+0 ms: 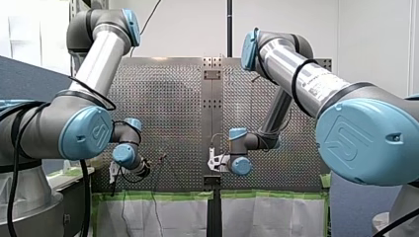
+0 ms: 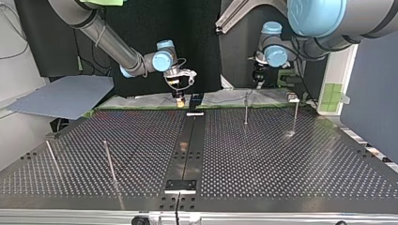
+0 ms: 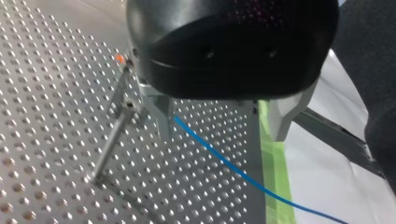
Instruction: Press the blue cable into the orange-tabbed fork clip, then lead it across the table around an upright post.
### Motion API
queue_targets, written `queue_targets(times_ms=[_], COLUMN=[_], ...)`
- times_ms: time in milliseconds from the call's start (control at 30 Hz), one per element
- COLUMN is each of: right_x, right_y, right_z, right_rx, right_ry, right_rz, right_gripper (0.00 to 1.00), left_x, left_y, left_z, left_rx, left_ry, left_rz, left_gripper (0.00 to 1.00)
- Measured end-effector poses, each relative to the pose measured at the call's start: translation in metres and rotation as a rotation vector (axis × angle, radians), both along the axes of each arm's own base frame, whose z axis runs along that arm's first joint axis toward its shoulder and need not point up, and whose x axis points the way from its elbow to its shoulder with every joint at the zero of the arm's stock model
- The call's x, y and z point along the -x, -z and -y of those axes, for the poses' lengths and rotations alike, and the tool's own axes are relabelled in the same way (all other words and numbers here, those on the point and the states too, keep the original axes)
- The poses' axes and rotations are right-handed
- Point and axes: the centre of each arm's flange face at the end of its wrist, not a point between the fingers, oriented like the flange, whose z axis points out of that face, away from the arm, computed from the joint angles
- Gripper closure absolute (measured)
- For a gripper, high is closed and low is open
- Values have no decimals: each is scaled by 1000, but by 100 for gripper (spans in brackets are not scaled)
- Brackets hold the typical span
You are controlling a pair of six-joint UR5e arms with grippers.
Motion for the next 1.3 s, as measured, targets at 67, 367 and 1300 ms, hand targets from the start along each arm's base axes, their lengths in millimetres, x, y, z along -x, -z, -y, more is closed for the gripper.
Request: queue_targets(times_ms=[67, 367, 1300], right_x=[0, 0, 1], right_y=[0, 0, 3], right_z=[0, -1, -1], right_rx=[-1, -4, -10], right_ry=[0, -2, -3], right_rz=[-1, -2, -4], right_gripper=[100, 100, 100], left_x=[4, 13, 16], left_y=[-6, -33, -38], left_z=[2, 12, 31], left_rx=[4, -11, -6], left_ry=[4, 59, 98], left_rz=[11, 91, 135], left_gripper=[0, 0, 0])
